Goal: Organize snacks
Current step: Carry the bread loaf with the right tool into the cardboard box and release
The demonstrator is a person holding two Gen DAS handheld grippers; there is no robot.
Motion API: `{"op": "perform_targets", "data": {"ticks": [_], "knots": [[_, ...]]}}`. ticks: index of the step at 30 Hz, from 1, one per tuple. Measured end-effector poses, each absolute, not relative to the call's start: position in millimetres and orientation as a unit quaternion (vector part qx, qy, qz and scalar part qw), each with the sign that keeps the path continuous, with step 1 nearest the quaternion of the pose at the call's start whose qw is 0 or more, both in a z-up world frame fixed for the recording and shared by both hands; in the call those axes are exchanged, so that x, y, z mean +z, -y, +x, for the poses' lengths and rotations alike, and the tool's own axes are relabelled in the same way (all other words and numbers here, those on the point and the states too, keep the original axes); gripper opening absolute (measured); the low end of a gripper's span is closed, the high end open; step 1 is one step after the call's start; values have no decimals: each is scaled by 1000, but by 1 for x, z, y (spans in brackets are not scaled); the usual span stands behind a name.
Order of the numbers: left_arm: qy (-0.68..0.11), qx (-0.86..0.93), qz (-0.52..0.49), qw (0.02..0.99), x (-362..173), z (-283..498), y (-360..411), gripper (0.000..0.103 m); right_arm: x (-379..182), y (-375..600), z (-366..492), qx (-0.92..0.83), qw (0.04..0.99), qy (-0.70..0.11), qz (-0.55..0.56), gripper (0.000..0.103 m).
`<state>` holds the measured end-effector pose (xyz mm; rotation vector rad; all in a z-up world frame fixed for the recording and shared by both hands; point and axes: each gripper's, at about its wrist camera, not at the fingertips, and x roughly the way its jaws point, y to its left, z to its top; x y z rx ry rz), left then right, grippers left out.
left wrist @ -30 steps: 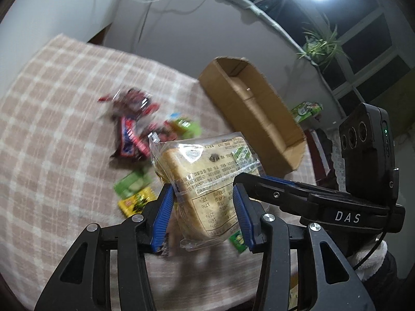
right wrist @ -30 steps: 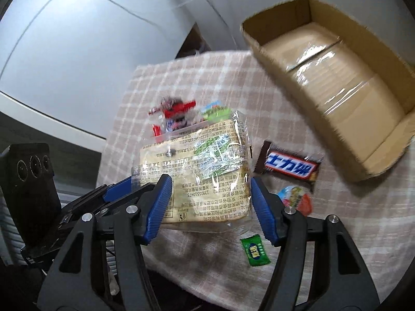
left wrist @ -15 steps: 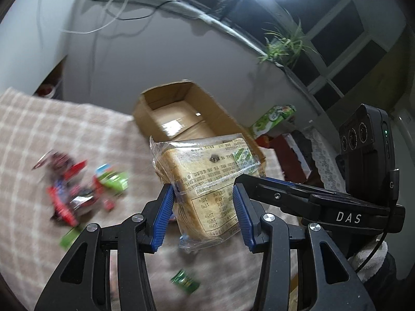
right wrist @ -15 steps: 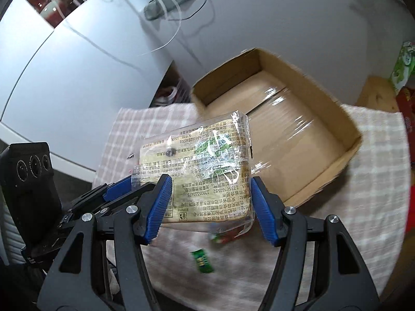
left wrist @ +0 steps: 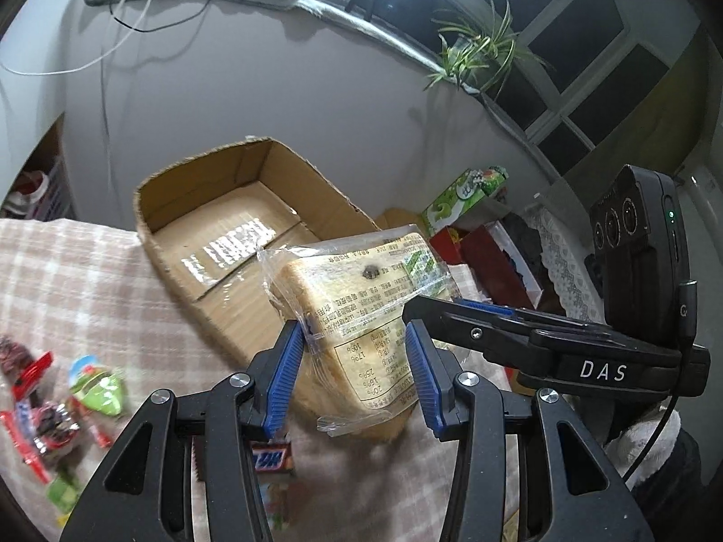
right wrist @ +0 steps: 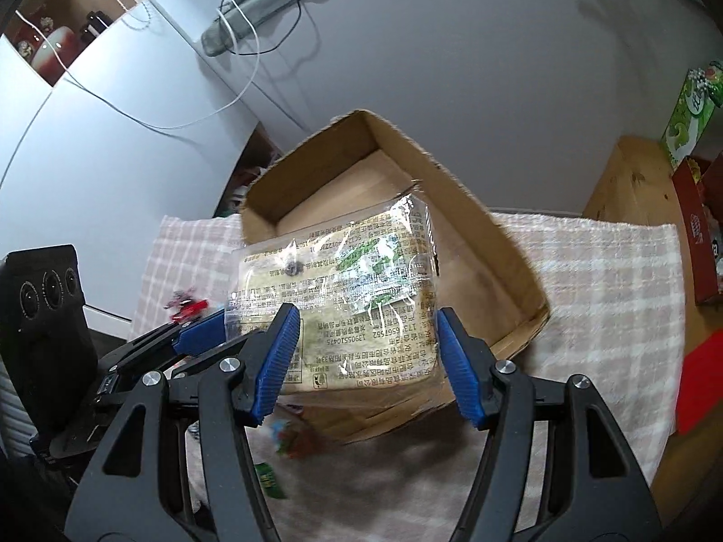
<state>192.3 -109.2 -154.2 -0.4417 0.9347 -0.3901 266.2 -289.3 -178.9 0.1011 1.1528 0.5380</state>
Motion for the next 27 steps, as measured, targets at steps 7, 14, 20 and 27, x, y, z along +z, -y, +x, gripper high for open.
{"op": "perform_targets", "data": {"ticks": [7,14,20,27], "knots": [[-467,-182,-197,843,-170,202,126,44,-190,294,274,221,811,-541,18,65],[-468,-179,-190,844,-172,201,125,44,-189,291,269,218,813,-540,5,65],[-466,-178,-191,846,-168,194,118,44,-183,288,263,213,818,-535,-1,65],[-458,-177,-184,852,-155,177,108,44,-166,283,241,210,826,-524,-2,65]]}}
